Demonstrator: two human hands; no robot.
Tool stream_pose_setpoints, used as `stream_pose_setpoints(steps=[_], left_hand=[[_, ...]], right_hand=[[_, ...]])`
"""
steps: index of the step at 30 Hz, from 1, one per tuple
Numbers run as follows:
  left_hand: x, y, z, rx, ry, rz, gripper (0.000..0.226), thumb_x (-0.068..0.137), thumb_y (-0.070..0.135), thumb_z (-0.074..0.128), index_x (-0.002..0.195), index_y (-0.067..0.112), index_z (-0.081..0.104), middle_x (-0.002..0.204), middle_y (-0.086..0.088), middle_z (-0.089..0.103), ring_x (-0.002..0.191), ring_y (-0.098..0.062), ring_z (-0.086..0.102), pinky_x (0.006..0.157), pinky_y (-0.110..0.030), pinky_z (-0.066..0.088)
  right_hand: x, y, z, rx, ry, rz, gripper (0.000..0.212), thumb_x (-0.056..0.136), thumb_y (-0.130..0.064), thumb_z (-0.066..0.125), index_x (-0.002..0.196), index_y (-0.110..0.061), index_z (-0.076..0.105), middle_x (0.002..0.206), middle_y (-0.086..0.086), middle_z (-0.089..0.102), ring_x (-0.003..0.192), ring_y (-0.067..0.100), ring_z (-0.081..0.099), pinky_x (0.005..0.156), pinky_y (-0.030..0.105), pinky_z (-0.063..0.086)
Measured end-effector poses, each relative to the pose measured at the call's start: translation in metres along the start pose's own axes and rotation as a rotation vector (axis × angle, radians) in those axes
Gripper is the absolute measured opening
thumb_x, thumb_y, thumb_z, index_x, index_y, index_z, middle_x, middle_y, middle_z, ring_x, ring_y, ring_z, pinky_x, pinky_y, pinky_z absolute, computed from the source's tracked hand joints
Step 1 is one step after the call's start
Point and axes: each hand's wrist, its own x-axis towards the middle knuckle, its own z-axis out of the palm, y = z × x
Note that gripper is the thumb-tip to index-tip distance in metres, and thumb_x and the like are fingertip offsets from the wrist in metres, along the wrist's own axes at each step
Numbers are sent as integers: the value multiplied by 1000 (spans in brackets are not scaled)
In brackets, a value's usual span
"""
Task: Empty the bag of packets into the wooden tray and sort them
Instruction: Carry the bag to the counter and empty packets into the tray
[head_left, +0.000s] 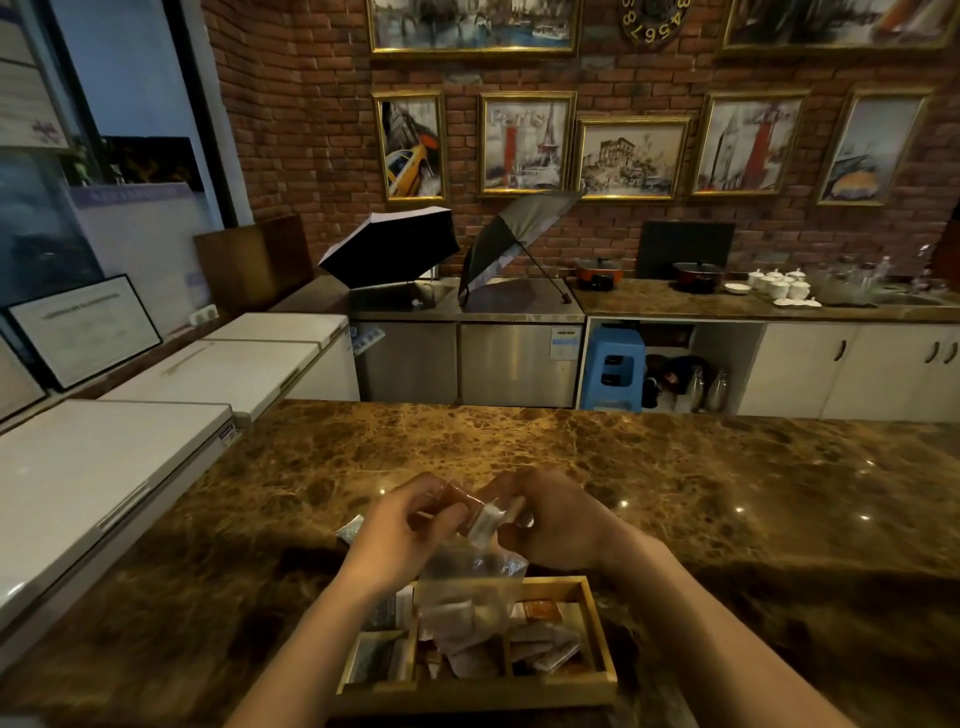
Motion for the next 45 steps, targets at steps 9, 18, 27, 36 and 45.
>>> stream_pose_setpoints(steps=[9,18,27,36,45], left_hand=[[-2,11,0,86,31,47,21,98,25,60,103,40,74,95,34,71,99,13,63,81,-3,45],[-2,10,-2,84,68,57,14,88,23,73,102,27,76,104,21,73,96,8,67,85,-18,56],[-9,3,-11,-8,-80,-33,49,74,34,85,118,35,63,105,7,75,100,-4,70,84,-20,57],[-12,-8,-9,91,-104,-138,56,75,11,85,120,35,62,107,12,73,100,-2,68,81,-18,55],[3,2,9,-33,-24,-84,48,78,7,82,116,29,64,100,0,74,92,-15,72,76,-34,62]], right_hand=[[-6,-1,-3,11,41,-16,22,100,-27,57,111,-30,76,111,-16,75,101,7,68,87,39,59],[-6,1,-1,-39,119,-31,19,94,-24,65,108,-32,76,109,-12,76,96,4,68,85,36,60],[-6,0,-12,-35,212,-66,18,93,-19,64,98,-30,77,98,-16,75,87,2,66,79,35,59],[-15,0,-39,58,394,-7,10,96,-26,67,95,-26,77,87,-15,73,82,1,66,75,30,59],[-45,36,-53,219,493,155,16,93,-42,66,97,-30,75,87,-10,74,81,5,69,77,38,62]])
